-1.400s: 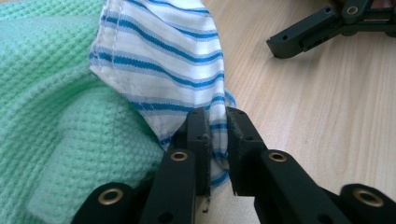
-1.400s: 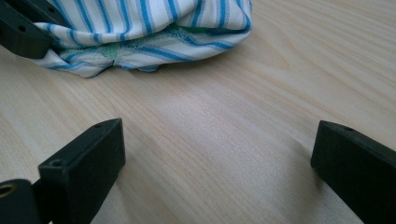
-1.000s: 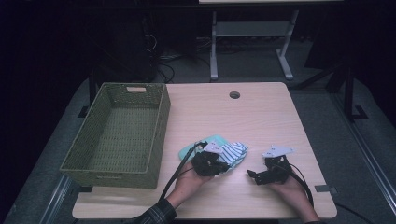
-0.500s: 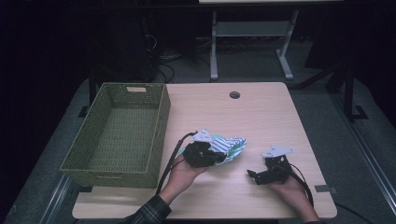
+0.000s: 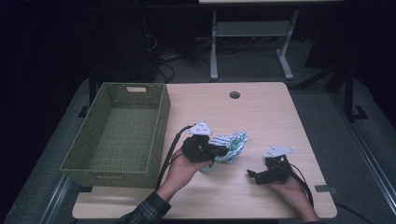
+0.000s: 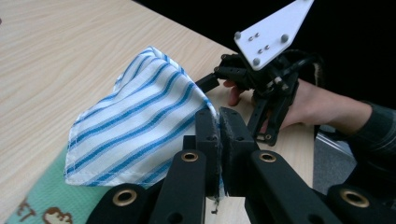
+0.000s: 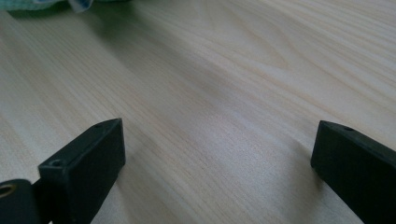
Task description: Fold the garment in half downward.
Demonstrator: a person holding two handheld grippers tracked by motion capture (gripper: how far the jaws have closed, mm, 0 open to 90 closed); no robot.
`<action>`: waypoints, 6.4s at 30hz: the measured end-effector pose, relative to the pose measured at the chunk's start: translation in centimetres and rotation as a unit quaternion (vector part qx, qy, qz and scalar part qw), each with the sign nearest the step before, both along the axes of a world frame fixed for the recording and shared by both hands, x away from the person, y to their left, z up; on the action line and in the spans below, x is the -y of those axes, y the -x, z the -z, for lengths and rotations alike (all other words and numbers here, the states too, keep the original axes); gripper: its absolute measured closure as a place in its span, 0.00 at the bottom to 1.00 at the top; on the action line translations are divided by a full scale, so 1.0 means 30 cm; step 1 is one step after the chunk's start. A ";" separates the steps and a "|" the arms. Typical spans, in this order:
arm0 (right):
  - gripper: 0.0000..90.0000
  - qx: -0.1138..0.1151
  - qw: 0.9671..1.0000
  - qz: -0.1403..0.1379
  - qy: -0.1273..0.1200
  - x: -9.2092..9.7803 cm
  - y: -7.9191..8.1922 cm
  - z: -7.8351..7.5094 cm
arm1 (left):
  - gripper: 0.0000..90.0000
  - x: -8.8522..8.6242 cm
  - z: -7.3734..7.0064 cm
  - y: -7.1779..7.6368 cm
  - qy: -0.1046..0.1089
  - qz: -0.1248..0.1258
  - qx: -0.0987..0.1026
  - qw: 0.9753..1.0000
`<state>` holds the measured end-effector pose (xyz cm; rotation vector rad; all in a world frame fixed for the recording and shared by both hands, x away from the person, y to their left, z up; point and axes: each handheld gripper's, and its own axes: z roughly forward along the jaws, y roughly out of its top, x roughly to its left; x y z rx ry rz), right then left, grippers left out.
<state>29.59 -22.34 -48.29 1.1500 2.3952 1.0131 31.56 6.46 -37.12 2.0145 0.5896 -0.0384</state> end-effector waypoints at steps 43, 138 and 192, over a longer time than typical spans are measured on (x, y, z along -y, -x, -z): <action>0.03 -0.003 1.000 0.002 -0.003 -0.001 0.001 -0.001 | 0.96 -0.033 -0.286 -0.008 0.063 0.013 0.048 0.997; 0.96 -0.019 0.998 -0.043 -0.048 -0.125 -0.153 -0.054 | 0.92 -0.139 0.204 -0.147 -0.108 -0.133 -0.032 0.985; 1.00 0.006 0.996 -0.030 -0.083 -0.052 -0.254 -0.136 | 0.94 -0.080 0.300 0.021 -0.158 -0.054 -0.053 0.985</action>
